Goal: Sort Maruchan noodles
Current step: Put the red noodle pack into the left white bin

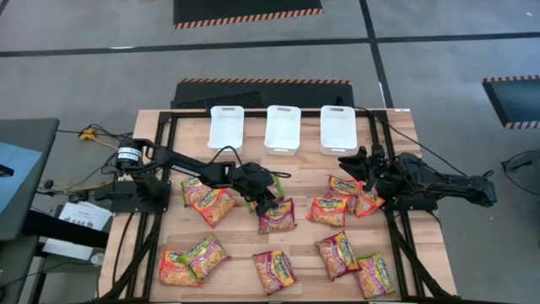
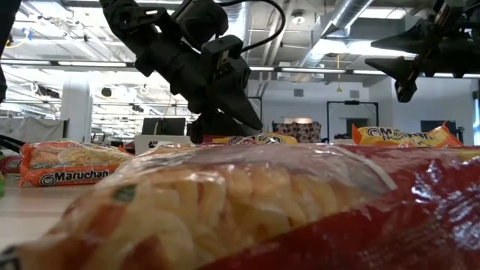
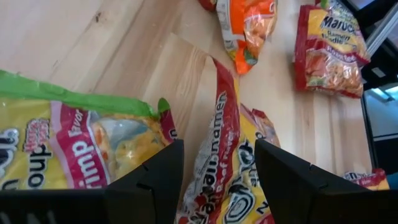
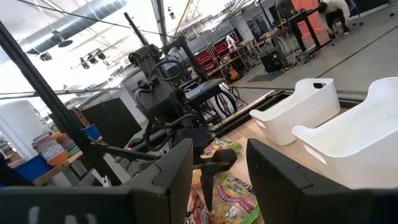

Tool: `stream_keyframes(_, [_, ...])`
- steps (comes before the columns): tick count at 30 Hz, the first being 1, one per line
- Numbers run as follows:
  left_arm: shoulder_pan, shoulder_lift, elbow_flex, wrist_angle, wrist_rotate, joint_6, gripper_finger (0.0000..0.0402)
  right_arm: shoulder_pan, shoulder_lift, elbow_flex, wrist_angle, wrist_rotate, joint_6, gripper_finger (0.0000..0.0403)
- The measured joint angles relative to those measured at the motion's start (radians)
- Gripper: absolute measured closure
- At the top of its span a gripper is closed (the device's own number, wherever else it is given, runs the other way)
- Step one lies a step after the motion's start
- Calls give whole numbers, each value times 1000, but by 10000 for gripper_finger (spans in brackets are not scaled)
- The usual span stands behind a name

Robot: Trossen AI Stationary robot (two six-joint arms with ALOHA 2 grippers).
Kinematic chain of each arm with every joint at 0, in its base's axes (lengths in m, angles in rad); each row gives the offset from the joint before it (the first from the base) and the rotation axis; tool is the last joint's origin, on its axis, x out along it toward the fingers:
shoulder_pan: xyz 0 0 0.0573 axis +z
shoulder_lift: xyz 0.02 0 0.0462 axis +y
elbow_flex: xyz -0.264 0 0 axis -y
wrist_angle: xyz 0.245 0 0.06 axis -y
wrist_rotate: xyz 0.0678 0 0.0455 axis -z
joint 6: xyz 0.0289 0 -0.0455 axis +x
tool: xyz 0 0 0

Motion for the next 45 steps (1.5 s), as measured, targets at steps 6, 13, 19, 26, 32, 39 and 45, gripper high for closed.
stream_keyframes(6, [0, 0, 0, -8, 0, 0, 220, 0, 0, 0, 0, 0, 0, 227])
stream_keyframes(13, [-3, 37, 0, 32, 27, -14, 220, 2, 0, 0, -4, 0, 0, 227])
stream_keyframes(19, [-11, 82, 2, 77, 68, -22, 220, 2, 0, 0, -20, 0, 13, 227])
stream_keyframes(26, [-20, 116, 18, 102, 87, -39, 231, 2, 0, 0, -31, -1, 18, 227])
stream_keyframes(32, [-24, 124, 36, 98, 87, -25, 304, 2, 0, 0, -39, -1, 18, 227])
stream_keyframes(39, [-24, 124, 37, 104, 102, -19, 395, 1, 0, 0, -52, 0, 18, 227])
stream_keyframes(45, [-24, 125, 36, 220, 187, -43, 401, 1, 0, 0, -52, 0, 18, 227])
